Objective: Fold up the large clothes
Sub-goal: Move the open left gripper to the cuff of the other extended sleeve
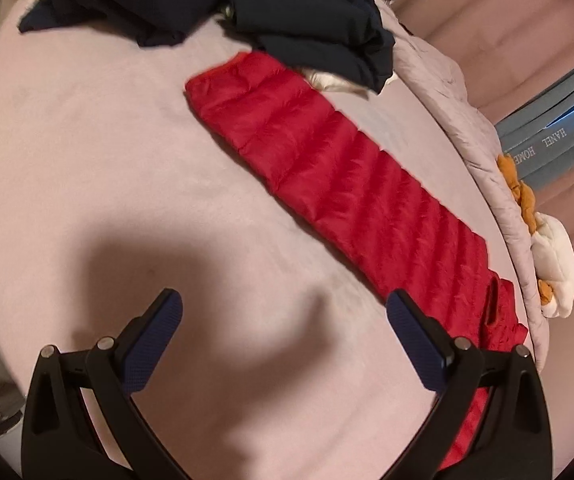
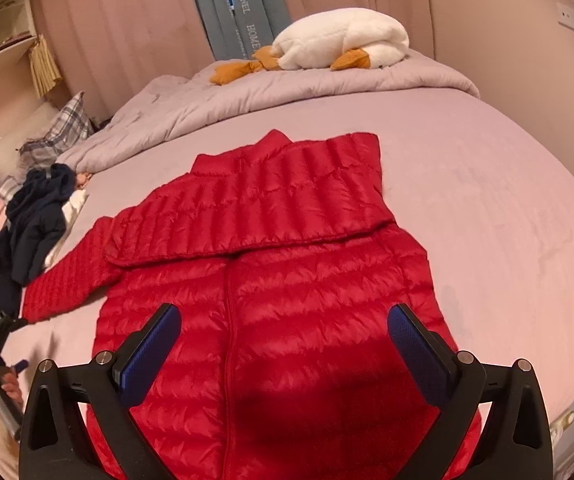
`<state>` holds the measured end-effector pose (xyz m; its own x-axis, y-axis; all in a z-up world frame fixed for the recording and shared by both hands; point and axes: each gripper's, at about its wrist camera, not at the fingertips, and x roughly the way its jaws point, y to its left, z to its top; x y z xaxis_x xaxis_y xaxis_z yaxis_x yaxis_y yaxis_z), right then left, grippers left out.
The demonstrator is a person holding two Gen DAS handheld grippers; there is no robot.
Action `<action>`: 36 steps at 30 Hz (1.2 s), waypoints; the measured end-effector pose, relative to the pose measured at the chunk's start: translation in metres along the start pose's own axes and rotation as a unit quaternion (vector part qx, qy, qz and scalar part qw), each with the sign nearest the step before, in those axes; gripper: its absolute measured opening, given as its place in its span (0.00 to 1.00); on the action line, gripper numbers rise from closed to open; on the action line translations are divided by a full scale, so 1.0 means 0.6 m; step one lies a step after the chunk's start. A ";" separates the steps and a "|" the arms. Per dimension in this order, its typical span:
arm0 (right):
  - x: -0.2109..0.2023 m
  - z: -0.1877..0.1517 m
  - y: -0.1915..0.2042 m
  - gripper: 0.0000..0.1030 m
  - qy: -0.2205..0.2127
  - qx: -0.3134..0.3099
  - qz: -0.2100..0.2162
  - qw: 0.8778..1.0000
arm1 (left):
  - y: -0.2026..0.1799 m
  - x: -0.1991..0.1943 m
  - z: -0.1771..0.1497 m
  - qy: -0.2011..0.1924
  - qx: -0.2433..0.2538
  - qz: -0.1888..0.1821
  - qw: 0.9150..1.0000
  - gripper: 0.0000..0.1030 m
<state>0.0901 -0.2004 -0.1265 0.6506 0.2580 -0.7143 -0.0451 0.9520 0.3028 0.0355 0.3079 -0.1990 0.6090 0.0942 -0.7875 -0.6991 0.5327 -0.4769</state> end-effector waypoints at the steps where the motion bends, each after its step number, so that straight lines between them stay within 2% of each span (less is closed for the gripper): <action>1: 0.002 -0.002 0.001 0.99 0.003 -0.001 0.002 1.000 | 0.005 0.013 0.003 0.010 0.001 0.009 1.000 0.97; 6: 0.008 -0.008 0.006 0.99 0.020 -0.011 -0.006 1.000 | -0.016 0.018 0.027 -0.004 0.045 0.035 0.998 0.97; 11: 0.000 -0.007 0.016 0.99 0.013 -0.016 -0.011 1.000 | -0.005 0.003 0.056 -0.015 0.005 0.004 1.000 0.96; 15: -0.001 -0.008 0.025 0.99 0.012 -0.018 -0.006 1.000 | 0.006 0.004 0.080 -0.024 -0.025 0.011 0.999 0.96; 19: 0.004 -0.008 0.036 0.99 0.016 -0.028 -0.007 0.999 | 0.015 0.019 0.085 -0.009 -0.043 0.008 0.999 0.96; 21: 0.008 -0.005 0.039 0.99 0.017 -0.030 -0.008 0.999 | 0.016 0.032 0.086 0.002 -0.040 0.024 0.999 0.96; 26: 0.010 -0.004 0.051 0.99 0.017 -0.037 -0.008 0.999 | 0.012 0.039 0.085 -0.010 -0.029 0.039 0.999 0.98; 30: 0.016 -0.008 0.058 0.99 0.024 -0.046 -0.007 0.999 | -0.015 0.057 0.078 -0.018 0.034 0.093 0.995 0.97; 32: 0.018 -0.008 0.060 0.99 0.026 -0.047 -0.009 0.999 | -0.025 0.053 0.072 -0.027 0.047 0.084 0.995 0.96; 36: 0.013 -0.010 0.062 0.99 0.024 -0.043 -0.005 0.999 | -0.017 0.062 0.082 -0.021 0.013 0.076 0.997 0.96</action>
<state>0.0890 -0.1623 -0.1247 0.6147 0.2535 -0.7469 -0.1042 0.9647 0.2417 0.0837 0.3471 -0.2044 0.5115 0.2100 -0.8332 -0.7753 0.5310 -0.3421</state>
